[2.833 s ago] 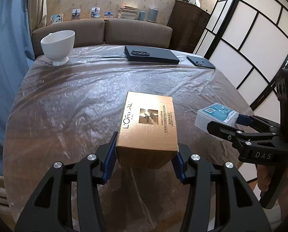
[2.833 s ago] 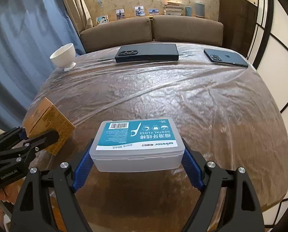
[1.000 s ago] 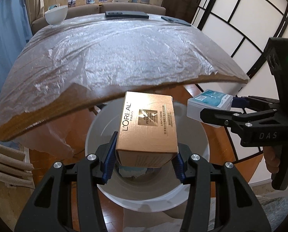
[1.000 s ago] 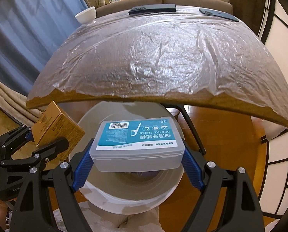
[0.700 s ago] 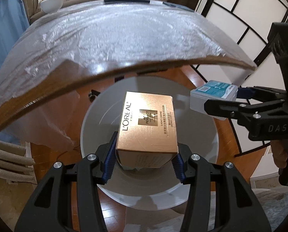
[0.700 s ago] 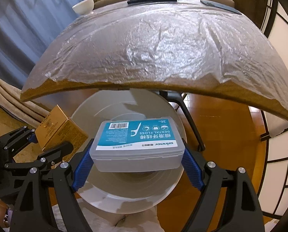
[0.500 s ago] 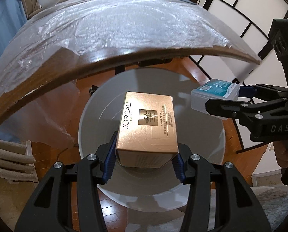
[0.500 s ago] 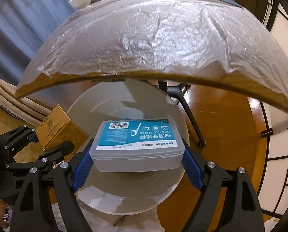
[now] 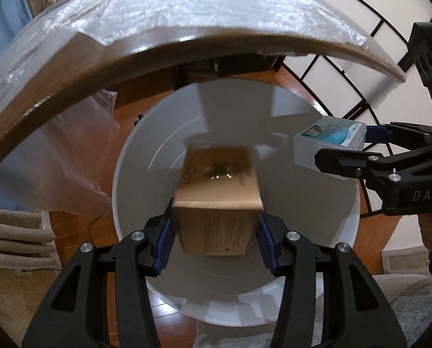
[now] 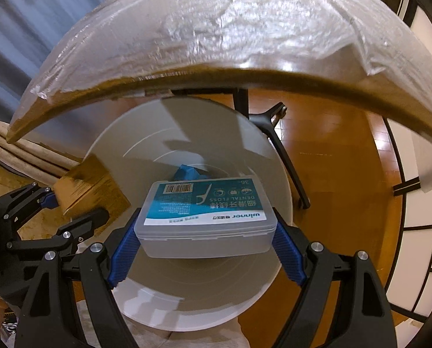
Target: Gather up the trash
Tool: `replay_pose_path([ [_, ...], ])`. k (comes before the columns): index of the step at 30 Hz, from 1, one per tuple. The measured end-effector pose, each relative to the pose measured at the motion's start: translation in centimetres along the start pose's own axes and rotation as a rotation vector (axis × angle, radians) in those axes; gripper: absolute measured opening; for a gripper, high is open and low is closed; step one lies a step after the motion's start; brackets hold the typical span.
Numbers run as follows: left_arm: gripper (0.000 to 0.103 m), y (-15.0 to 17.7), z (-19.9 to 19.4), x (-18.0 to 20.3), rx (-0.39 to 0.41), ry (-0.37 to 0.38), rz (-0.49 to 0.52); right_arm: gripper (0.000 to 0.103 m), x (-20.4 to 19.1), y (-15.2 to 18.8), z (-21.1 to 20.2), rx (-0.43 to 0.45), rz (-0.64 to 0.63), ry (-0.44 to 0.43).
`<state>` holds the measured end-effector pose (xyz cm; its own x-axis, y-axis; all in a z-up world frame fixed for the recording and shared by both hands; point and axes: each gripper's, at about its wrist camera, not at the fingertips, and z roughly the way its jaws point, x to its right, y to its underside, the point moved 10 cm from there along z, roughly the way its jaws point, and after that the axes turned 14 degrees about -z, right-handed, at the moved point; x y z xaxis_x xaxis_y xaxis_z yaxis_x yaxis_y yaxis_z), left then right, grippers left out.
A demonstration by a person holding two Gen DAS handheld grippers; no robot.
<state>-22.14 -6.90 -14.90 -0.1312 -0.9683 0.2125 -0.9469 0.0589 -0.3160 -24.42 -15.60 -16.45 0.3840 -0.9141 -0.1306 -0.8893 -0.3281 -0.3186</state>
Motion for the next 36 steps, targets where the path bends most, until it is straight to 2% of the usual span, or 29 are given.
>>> replay_pose_path([
  [8, 0.051, -0.2, 0.8, 0.2, -0.024, -0.002, 0.018, 0.081, 0.1, 0.2, 1.6, -0.037, -0.001, -0.005],
  [10, 0.054, -0.2, 0.8, 0.3, -0.033, 0.008, 0.024, 0.083, 0.2, 0.2, 1.9, -0.044, 0.004, -0.013],
  [12, 0.069, -0.4, 0.4, 0.0, -0.017, -0.005, 0.025, 0.088, 0.5, 0.2, 2.0, -0.047, 0.005, -0.007],
  [13, 0.069, -0.6, 0.1, -0.1, -0.006, -0.008, 0.027, 0.092, 0.6, 0.1, 1.7, -0.042, 0.004, -0.004],
  [16, 0.069, -1.4, -1.7, -0.3, 0.023, -0.012, 0.025, 0.094, 1.2, -0.5, 0.1, -0.022, 0.002, 0.011],
  [18, 0.070, -2.6, -4.0, -0.3, 0.073, -0.004, 0.017, 0.094, 1.4, -1.7, -2.6, 0.041, 0.013, -0.011],
  [19, 0.073, -3.7, -5.8, -0.2, 0.115, 0.011, 0.011, 0.094, 1.7, -2.6, -4.3, 0.085, 0.018, -0.019],
  [21, 0.092, -6.1, -9.0, -0.4, 0.208, 0.025, -0.005, 0.097, 2.8, -4.8, -7.0, 0.163, 0.029, -0.005],
  [23, 0.098, -9.8, -11.8, -1.2, 0.319, 0.014, -0.032, 0.099, 4.7, -7.7, -9.0, 0.240, 0.045, 0.038],
  [25, 0.098, -13.4, -12.5, -2.7, 0.373, -0.001, -0.067, 0.099, 7.0, -10.4, -9.8, 0.286, 0.059, 0.089],
  [28, 0.098, -18.8, -11.6, -5.8, 0.398, -0.038, -0.154, 0.099, 11.7, -14.4, -9.4, 0.318, 0.081, 0.181],
  [32, 0.098, -25.1, -9.0, -10.1, 0.419, -0.097, -0.220, 0.099, 18.6, -19.2, -7.4, 0.296, 0.095, 0.297],
  [36, 0.098, -28.7, -6.6, -13.4, 0.389, -0.128, -0.271, 0.099, 23.1, -21.7, -5.6, 0.274, 0.129, 0.315],
])
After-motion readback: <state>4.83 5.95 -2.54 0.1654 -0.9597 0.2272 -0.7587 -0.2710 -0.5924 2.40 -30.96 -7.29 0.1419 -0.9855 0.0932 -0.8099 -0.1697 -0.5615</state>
